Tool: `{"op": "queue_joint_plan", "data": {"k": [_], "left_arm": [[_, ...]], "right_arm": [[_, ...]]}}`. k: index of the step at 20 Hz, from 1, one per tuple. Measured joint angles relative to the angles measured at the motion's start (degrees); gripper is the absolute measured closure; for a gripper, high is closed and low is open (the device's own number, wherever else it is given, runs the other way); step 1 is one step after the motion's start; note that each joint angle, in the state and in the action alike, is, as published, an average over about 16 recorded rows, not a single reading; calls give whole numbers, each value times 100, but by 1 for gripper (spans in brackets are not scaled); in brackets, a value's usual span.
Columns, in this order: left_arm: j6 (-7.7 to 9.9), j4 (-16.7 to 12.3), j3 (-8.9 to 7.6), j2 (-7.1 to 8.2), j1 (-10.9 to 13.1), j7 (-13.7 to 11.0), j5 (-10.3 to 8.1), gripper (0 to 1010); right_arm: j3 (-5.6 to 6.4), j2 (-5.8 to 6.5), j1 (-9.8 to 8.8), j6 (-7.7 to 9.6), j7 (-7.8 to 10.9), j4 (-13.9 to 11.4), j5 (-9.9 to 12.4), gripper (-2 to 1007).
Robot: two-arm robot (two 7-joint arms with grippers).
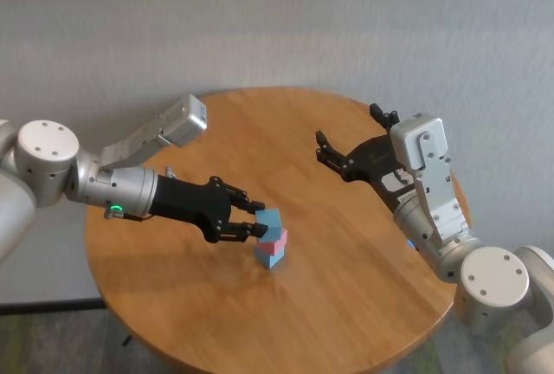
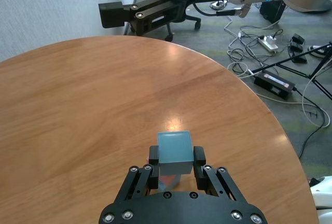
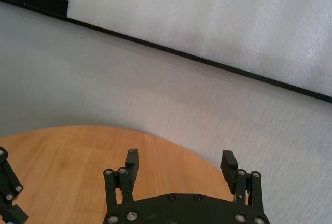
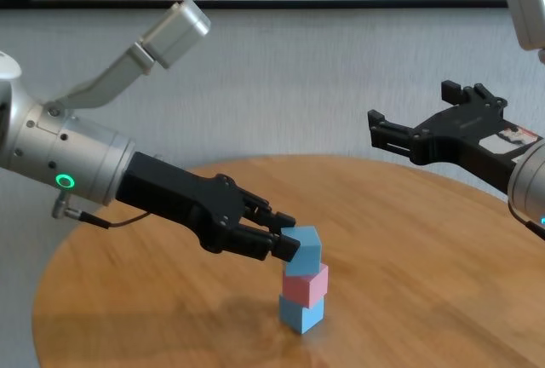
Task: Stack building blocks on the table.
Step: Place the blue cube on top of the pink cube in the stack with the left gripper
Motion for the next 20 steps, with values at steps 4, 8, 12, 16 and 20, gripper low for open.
{"op": "queue_joint_plan", "data": {"k": [4, 8, 12, 16, 20], "left_arm": [[-55, 186, 26, -93, -75, -36, 40, 616], [-109, 364, 31, -186, -144, -68, 81, 616], [-152, 517, 11, -257, -203, -81, 121, 616], [-169, 632, -33, -306, -243, -79, 150, 616], [-146, 675, -98, -325, -247, -72, 160, 616]], "right_arm": [[0, 0, 0, 0, 0, 0, 0, 0], [0, 0, 0, 0, 0, 0, 0, 0], [0, 0, 0, 0, 0, 0, 0, 0], [0, 0, 0, 0, 0, 0, 0, 0], [0, 0, 0, 0, 0, 0, 0, 0]]}}
